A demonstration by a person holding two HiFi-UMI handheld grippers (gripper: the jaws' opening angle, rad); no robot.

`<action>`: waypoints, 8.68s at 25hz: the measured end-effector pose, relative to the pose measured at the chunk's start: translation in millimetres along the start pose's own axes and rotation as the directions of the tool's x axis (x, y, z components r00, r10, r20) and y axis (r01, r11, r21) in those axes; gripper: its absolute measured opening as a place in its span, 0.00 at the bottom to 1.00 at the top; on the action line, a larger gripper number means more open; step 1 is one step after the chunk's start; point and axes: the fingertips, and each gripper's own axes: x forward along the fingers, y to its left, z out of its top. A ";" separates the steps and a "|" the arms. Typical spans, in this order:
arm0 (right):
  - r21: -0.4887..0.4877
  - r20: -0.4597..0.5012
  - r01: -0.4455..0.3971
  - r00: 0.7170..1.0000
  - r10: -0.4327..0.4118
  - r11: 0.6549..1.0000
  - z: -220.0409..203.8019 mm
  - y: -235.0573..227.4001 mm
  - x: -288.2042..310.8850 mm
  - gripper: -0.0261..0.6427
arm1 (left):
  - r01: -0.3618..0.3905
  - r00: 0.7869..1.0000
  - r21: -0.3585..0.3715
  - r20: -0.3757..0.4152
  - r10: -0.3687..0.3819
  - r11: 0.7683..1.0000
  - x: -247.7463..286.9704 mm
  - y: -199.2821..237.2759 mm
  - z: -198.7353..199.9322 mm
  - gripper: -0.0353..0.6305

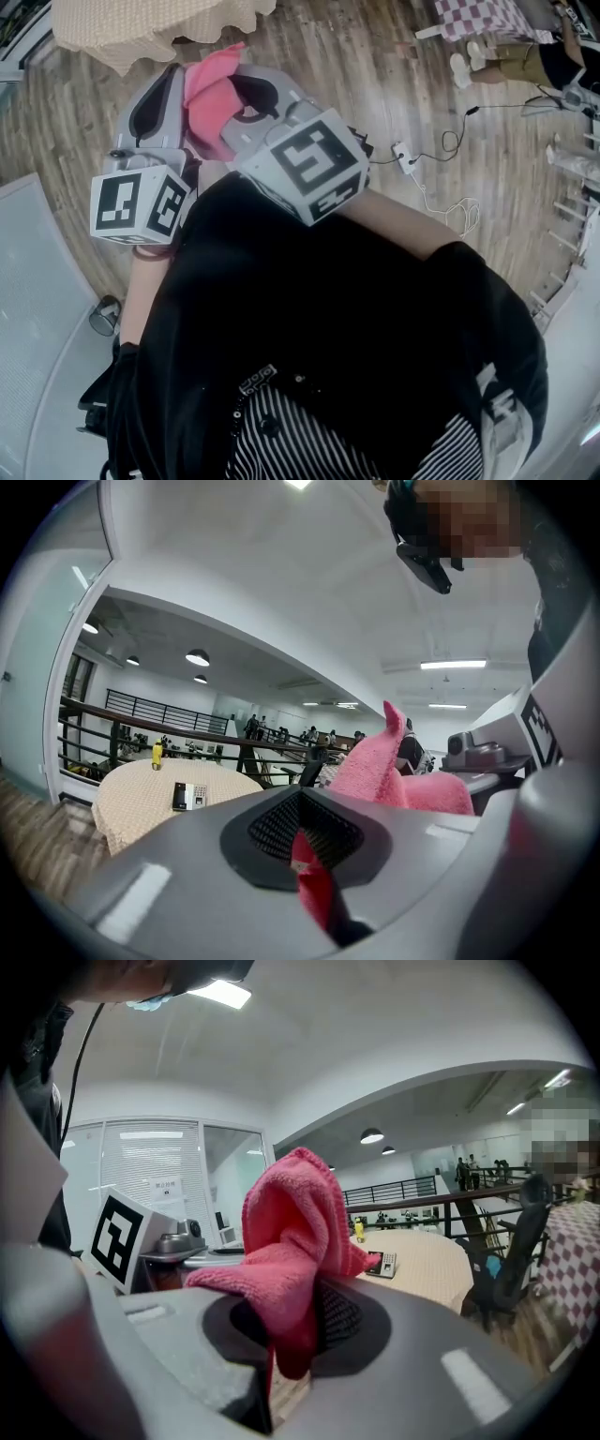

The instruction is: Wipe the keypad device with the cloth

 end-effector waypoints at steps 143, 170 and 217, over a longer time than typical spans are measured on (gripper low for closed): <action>0.288 -0.285 0.210 0.950 -0.126 0.934 90.3 -443.7 687.4 0.14 | 0.365 0.749 0.005 -0.595 -0.291 0.931 576.2 591.4 -5.4 0.05; 0.113 -0.483 0.280 0.854 -0.194 0.953 -37.1 -449.3 725.2 0.14 | 0.624 0.347 0.038 -0.908 -0.234 0.780 629.8 595.3 -148.7 0.05; 0.412 -0.575 0.392 0.812 -0.099 0.822 -88.8 -482.7 727.1 0.14 | 0.669 0.421 0.231 -0.901 -0.104 0.707 644.7 586.4 -154.3 0.05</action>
